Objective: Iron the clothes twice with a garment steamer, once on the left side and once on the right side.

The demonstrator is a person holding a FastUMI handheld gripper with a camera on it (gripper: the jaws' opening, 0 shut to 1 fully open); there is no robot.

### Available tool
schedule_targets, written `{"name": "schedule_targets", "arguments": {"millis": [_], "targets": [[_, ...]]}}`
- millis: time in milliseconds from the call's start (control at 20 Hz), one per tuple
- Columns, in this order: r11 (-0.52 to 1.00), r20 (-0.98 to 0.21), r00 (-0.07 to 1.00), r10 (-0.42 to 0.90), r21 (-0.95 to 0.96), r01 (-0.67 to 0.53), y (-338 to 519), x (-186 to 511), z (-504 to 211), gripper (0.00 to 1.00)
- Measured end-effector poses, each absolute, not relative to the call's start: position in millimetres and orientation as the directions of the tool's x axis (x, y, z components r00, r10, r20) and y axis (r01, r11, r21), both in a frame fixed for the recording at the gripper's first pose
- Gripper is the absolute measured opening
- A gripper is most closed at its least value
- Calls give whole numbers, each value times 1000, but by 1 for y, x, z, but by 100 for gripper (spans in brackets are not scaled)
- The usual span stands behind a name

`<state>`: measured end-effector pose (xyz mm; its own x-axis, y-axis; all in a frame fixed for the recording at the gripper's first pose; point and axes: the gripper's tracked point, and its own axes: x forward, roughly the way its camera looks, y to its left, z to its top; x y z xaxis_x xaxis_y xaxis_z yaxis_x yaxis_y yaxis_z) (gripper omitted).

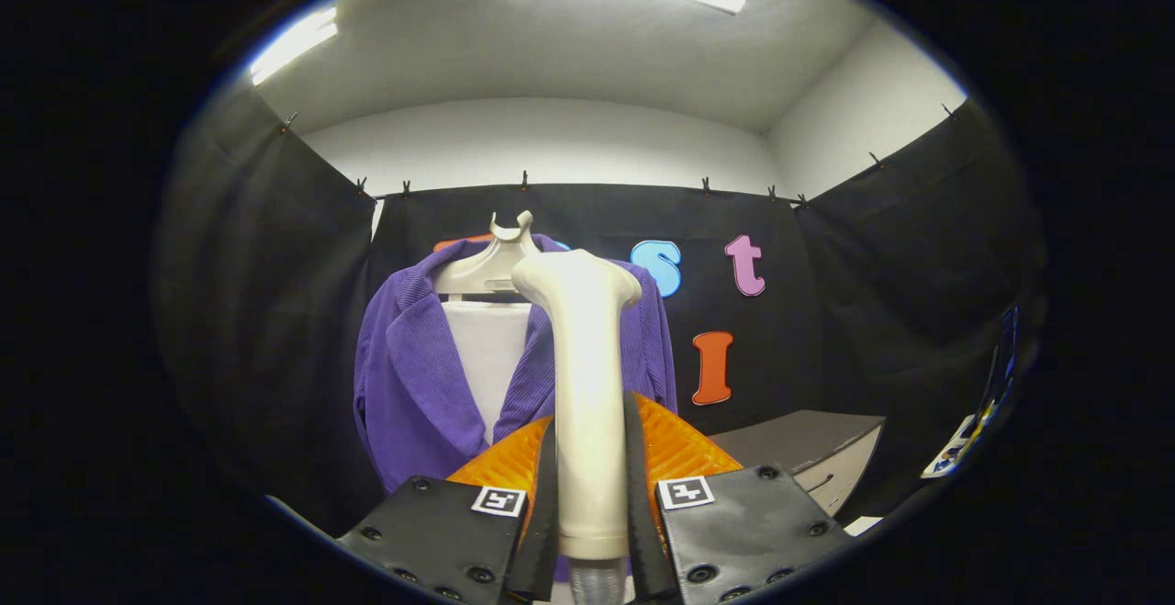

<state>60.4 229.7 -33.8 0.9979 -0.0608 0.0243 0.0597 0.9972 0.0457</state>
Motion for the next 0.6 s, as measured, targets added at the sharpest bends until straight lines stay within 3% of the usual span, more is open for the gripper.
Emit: {"name": "schedule_targets", "arguments": {"millis": [600], "targets": [[995, -60, 993, -97, -9, 97, 243, 94, -86, 39]]}}
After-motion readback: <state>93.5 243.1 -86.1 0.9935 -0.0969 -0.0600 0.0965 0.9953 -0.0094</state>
